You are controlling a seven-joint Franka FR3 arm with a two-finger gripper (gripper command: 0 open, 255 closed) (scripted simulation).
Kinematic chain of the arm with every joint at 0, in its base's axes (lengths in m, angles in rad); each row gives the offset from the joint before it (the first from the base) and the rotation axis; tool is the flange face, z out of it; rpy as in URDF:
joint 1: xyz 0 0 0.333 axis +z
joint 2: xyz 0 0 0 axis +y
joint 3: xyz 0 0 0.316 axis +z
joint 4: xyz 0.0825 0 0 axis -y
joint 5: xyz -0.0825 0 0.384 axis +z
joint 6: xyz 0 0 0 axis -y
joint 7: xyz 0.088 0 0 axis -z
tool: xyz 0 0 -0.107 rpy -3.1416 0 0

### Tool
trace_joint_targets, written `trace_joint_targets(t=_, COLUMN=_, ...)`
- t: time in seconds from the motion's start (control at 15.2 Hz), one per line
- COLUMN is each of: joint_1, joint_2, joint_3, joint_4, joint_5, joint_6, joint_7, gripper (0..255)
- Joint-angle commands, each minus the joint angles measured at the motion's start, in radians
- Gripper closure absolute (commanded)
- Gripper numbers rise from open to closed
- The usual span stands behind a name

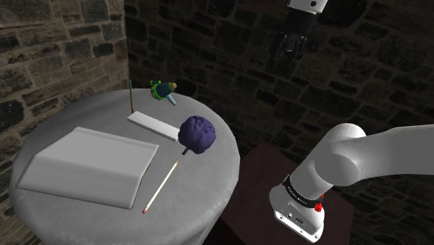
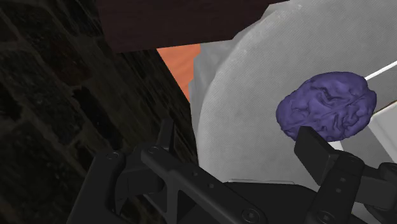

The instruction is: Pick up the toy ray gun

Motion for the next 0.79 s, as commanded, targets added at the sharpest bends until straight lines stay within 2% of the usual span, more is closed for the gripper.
trace_joint_targets(t=0.0, joint_1=0.0, joint_2=0.0, joint_3=0.0, joint_4=0.0, joint_5=0.0, joint_6=0.0, joint_7=0.0, gripper=0)
trace_joint_targets(t=0.73, joint_1=0.061, joint_2=0.435, joint_3=0.026, joint_4=0.192, joint_5=0.028, joint_6=0.168, joint_7=-0.044, gripper=0)
